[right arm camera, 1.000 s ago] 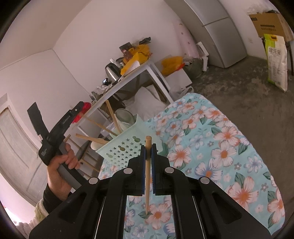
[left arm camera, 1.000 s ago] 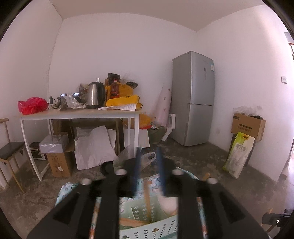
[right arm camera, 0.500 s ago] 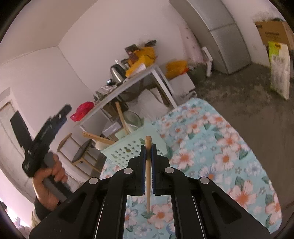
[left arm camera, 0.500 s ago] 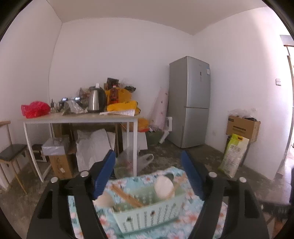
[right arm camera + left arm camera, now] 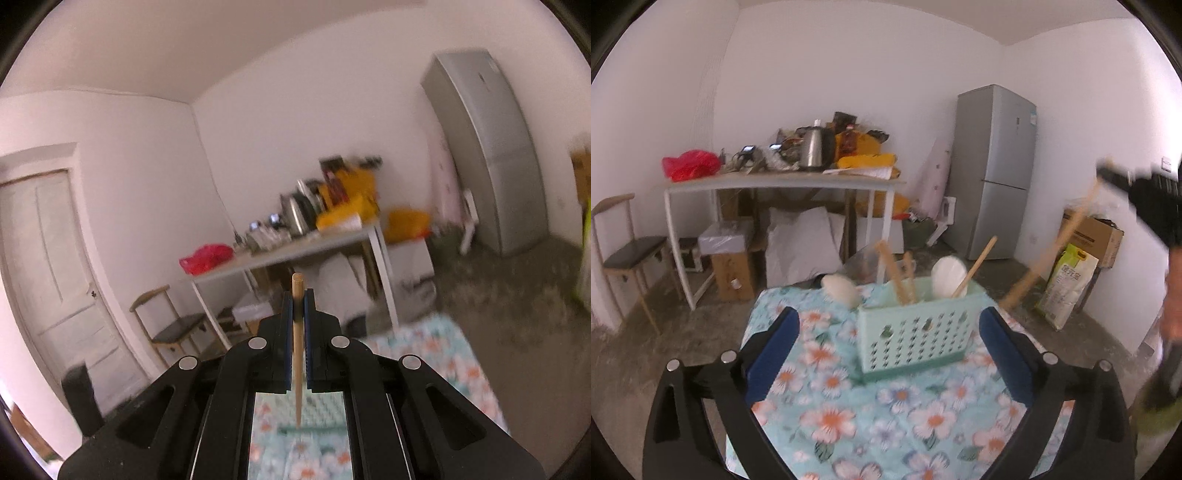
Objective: Organize utensils
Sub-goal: 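Lower the left tool's chopstick into the holder and open the left tool, then lower the right tool's chopstick into the holder and open the right tool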
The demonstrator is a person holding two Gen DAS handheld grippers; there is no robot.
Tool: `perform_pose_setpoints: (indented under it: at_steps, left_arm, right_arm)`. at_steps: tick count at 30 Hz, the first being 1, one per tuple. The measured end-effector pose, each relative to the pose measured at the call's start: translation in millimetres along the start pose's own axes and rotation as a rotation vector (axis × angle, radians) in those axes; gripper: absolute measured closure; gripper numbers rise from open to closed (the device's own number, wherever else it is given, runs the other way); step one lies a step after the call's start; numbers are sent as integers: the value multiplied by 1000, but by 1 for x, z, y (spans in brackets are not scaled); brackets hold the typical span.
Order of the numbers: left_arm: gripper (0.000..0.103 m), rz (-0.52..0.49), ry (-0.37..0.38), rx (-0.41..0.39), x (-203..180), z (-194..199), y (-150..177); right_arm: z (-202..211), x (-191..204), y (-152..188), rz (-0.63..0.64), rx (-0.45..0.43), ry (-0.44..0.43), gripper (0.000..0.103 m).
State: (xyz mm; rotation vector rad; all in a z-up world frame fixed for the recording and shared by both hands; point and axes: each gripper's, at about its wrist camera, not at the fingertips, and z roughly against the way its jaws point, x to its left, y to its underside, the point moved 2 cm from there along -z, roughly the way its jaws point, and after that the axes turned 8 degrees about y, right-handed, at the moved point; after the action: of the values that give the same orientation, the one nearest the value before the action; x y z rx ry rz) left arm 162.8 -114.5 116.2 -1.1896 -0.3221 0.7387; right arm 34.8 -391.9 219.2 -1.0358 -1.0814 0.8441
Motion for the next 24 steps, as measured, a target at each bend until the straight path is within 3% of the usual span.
perform_pose_setpoints:
  at_steps: [5,8,15,19,24]
  left_arm:
    - [6,16,-17,4,9,6,12]
    - [6,26,-17,-2,9,9,16]
    - [6,31,-18,-3,9,8,19]
    - [6,27,-21,-7,9,9,18]
    - [6,35,-16,-10,11,10,18]
  right_arm:
    - [-33,18,-15,86,-55,-5,99]
    - [-59,24,-11,116,-45,-4,99]
    - [-105,40,25,219,-21,40,99]
    - [-126,36,53,256,41,63,98]
    - [-114,26,68,208,97,27,91]
